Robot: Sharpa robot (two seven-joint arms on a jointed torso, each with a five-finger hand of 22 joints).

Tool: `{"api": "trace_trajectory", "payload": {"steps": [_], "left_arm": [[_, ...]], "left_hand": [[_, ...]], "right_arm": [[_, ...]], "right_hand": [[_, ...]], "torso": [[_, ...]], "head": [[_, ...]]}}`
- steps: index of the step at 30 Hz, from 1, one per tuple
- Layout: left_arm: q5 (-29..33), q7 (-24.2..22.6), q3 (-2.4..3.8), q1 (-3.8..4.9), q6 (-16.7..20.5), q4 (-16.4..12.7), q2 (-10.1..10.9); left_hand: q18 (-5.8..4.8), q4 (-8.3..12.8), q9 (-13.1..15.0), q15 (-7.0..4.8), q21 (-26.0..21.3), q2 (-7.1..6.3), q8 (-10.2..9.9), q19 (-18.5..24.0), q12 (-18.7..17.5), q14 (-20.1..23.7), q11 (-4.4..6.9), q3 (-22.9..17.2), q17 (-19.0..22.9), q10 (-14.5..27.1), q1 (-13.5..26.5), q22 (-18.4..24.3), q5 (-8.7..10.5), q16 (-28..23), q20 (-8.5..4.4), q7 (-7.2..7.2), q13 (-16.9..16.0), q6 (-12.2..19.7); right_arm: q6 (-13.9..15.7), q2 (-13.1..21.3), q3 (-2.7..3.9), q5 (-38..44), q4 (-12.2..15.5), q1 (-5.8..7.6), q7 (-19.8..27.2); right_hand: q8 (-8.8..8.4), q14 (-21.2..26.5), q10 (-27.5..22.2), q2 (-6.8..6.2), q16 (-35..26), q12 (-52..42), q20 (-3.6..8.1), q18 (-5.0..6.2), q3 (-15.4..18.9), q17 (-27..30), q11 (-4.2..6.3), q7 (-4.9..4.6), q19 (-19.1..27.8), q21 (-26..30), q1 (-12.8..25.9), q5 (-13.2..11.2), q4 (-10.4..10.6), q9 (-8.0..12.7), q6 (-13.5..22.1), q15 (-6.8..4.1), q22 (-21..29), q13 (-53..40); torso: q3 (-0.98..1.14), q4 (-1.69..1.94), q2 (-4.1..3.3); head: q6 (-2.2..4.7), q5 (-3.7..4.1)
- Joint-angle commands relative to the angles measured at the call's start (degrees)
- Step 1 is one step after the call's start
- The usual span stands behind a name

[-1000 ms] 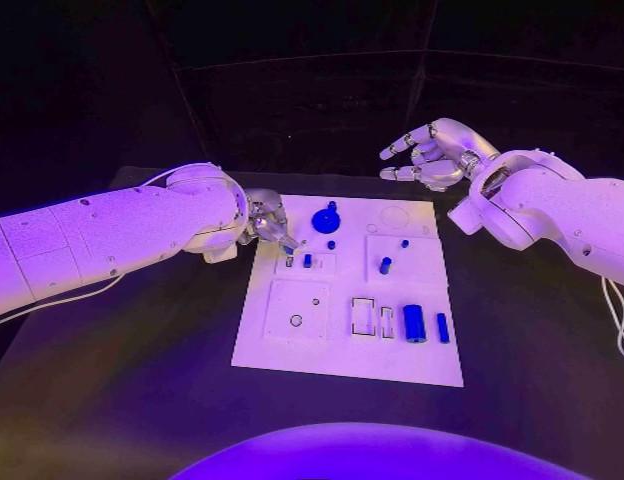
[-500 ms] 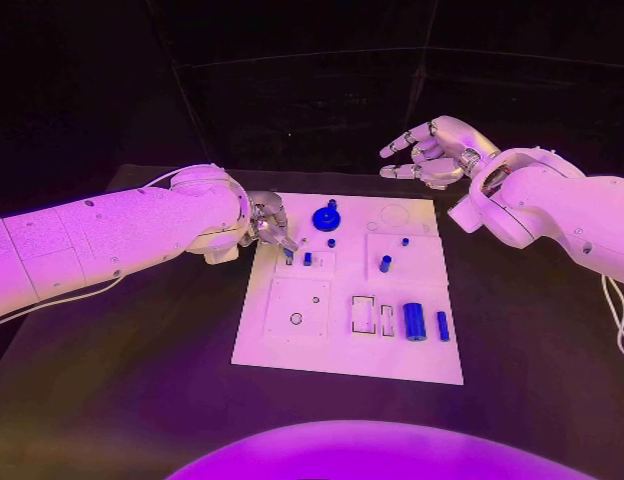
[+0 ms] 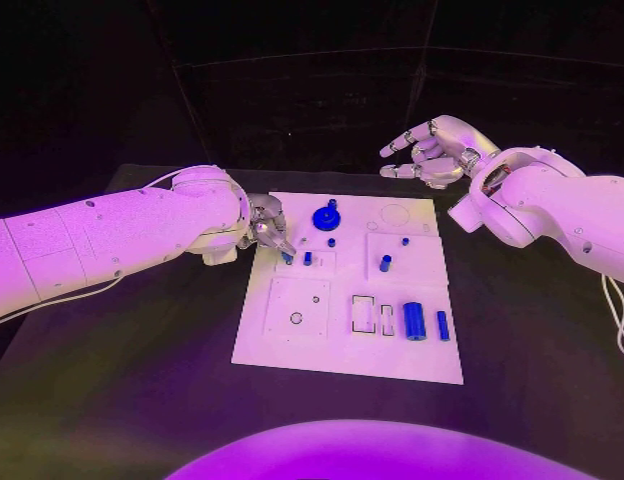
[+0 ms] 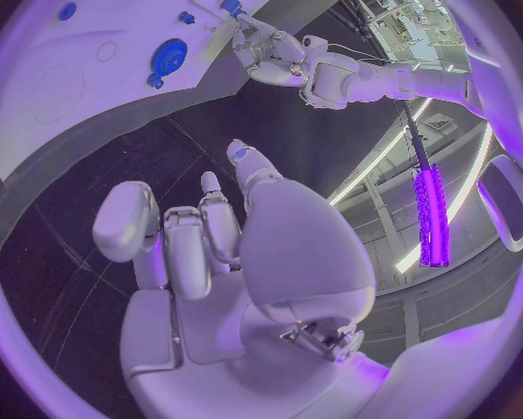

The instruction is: Assemble the parts on the task board

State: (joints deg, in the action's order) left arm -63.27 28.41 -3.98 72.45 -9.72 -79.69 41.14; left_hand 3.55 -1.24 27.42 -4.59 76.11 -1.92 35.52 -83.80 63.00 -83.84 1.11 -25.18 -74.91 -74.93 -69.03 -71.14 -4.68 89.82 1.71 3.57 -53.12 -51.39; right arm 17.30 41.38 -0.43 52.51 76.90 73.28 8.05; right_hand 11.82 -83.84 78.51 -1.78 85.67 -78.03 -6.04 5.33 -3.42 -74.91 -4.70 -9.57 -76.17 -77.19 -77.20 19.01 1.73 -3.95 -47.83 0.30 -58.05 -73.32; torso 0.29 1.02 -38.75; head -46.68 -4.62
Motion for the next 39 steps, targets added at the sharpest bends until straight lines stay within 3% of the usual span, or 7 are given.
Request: {"api": "trace_trajectory", "payload": {"steps": [1,24,31,39], "left_arm": [[-0.5,0.8,0.00,0.02,-2.1,-0.1,0.0],[-0.5,1.5,-0.02,0.01,-3.0,0.4,-0.6],[0.0,2.7,-0.08,0.01,-3.6,1.8,-1.4],[0.3,3.6,-0.22,0.01,-4.7,2.5,-1.8]], "left_hand": [[0.52,7.8,0.1,0.10,0.0,0.52,0.2,-0.3,0.1,-6.2,-0.05,-8.1,-15.1,-0.3,0.1,-0.1,-0.19,0.2,0.02,-0.20,0.1,0.2],[0.56,7.6,0.2,0.12,-0.2,0.44,0.3,-0.3,0.0,-6.2,-0.06,-8.7,-15.1,-0.2,0.5,0.1,-0.20,0.2,0.01,-0.21,0.2,0.2],[0.61,5.7,0.5,0.01,-0.5,0.17,0.7,-0.2,0.0,-6.2,0.15,-8.4,-15.1,-0.3,3.5,0.3,0.09,0.2,-0.03,-0.61,0.3,0.0],[0.63,3.3,0.6,-0.25,-0.6,-0.88,0.9,-0.2,-0.1,-6.2,0.46,-5.2,-15.1,0.0,6.8,0.3,0.28,0.2,-0.25,-1.02,0.9,-1.0]], "right_arm": [[-0.3,0.0,0.04,0.1,0.0,0.10,0.5],[-0.3,-0.1,0.04,0.1,0.0,0.10,0.6],[-0.4,-0.2,0.04,0.1,0.0,0.10,0.6],[-0.5,0.0,0.04,0.1,0.0,0.11,0.6]], "right_hand": [[0.21,-3.9,-0.2,0.49,-0.3,0.2,0.11,0.55,0.2,-4.7,0.24,-0.03,0.1,0.3,0.1,0.2,0.1,0.1,0.0,-0.37,0.0,0.0],[0.21,-3.9,-0.2,0.49,-0.3,0.2,0.11,0.55,0.2,-4.7,0.24,-0.03,0.1,0.3,0.1,0.2,0.1,0.1,0.0,-0.37,0.0,0.0],[0.23,-3.9,-0.2,0.49,-0.3,0.2,0.11,0.55,0.2,-4.7,0.25,-0.03,0.1,0.4,0.1,0.2,0.1,0.1,0.0,-0.37,0.1,0.0],[0.23,-3.9,-0.2,0.49,-0.3,0.2,0.11,0.55,0.2,-4.7,0.25,-0.03,0.1,0.4,0.1,0.2,0.1,0.1,0.0,-0.37,0.1,0.0]], "torso": [[0.02,-0.06,-0.01],[0.01,-0.01,-0.05],[0.04,-0.03,-0.03],[0.04,-0.05,-0.03]], "head": [[-0.06,0.02],[-0.30,-0.03],[-0.41,-0.01],[-0.52,0.13]]}}
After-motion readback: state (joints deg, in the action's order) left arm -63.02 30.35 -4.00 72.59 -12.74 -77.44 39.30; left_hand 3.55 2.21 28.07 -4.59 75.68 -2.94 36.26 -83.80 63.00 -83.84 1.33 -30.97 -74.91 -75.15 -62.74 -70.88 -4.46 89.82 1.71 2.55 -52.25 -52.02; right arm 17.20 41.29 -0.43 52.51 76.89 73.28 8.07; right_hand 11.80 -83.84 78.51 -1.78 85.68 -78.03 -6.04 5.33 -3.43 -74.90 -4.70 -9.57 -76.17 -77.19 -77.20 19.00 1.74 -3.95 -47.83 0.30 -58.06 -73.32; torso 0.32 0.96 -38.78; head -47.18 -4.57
